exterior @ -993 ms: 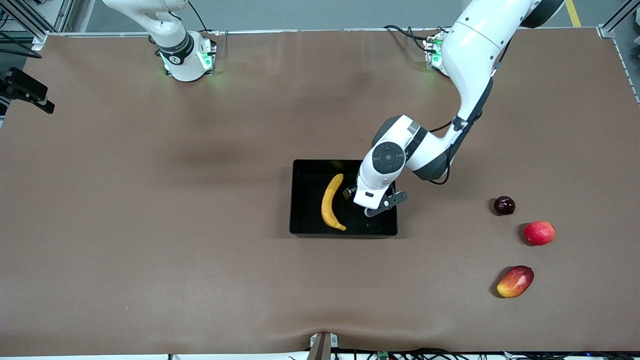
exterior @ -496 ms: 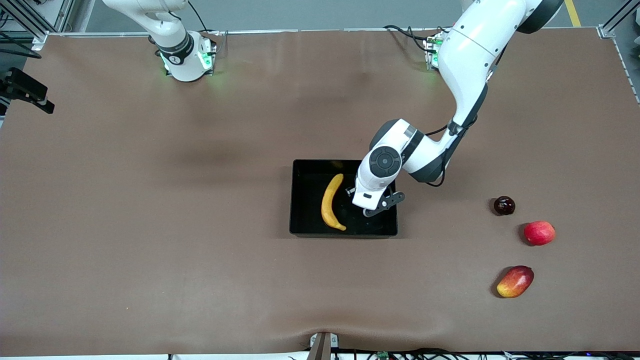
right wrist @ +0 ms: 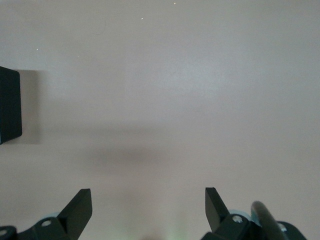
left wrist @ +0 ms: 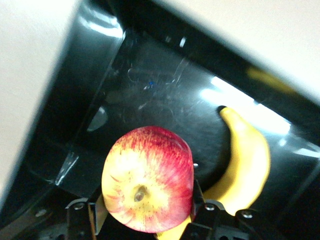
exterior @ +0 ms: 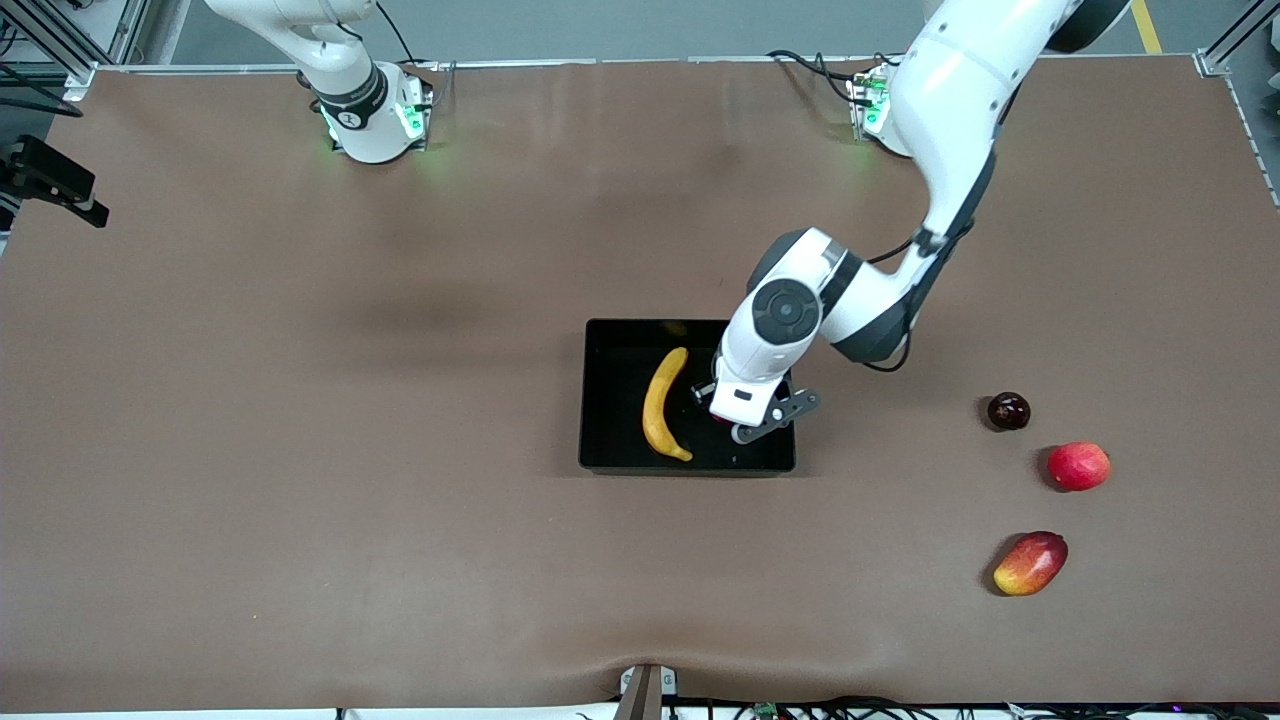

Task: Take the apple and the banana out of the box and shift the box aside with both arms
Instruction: 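Carry the apple out of the tray and set it beside the plum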

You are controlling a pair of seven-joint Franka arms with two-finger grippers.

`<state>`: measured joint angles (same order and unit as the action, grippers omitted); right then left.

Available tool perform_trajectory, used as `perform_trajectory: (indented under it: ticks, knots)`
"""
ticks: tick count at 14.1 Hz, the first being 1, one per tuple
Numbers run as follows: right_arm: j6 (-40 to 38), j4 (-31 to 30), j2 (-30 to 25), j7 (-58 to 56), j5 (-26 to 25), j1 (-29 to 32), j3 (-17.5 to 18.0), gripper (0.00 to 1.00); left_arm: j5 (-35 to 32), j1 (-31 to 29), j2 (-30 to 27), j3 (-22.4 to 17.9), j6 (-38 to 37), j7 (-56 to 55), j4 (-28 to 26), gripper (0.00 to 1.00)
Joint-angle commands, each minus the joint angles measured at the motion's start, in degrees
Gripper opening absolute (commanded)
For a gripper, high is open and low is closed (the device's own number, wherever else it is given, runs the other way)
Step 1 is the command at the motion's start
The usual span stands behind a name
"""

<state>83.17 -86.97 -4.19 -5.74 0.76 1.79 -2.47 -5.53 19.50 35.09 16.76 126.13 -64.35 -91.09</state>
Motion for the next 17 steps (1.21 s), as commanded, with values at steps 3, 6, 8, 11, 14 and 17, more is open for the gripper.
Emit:
perform_trajectory:
  ticks: [3, 6, 8, 11, 14, 17]
  knots:
    - [-0.4, 0.3, 0.0, -0.4, -0.1, 0.3, 0.0, 1.0, -1.1, -4.4, -8.5, -0.1, -12.2, 3.2, 5.3, 0.0]
    - [-0.4, 0.3, 0.0, -0.4, -0.1, 0.3, 0.0, 1.0, -1.1, -10.8, -11.2, 0.2, -15.5, 14.7, 5.4, 0.0]
    - [-0.4, 0.3, 0.0, -0.4, -0.1, 0.3, 0.0, 1.0, -1.0, -14.1, -11.3, 0.2, -16.2, 21.8, 5.4, 0.0]
    - [-0.3, 0.3, 0.0, -0.4, -0.1, 0.2, 0.0, 1.0, -1.1, -20.0, -10.0, 0.1, -16.1, 31.2, 5.3, 0.0]
    - [-0.3, 0.3, 0.1, -0.4, -0.1, 0.2, 0.0, 1.0, -1.1, -25.3, -6.1, -0.2, -15.3, 38.4, 5.5, 0.0]
    - [-0.4, 0.3, 0.0, -0.3, -0.1, 0.2, 0.0, 1.0, -4.6, -28.3, -2.0, -0.2, -11.9, 43.3, 5.7, 0.0]
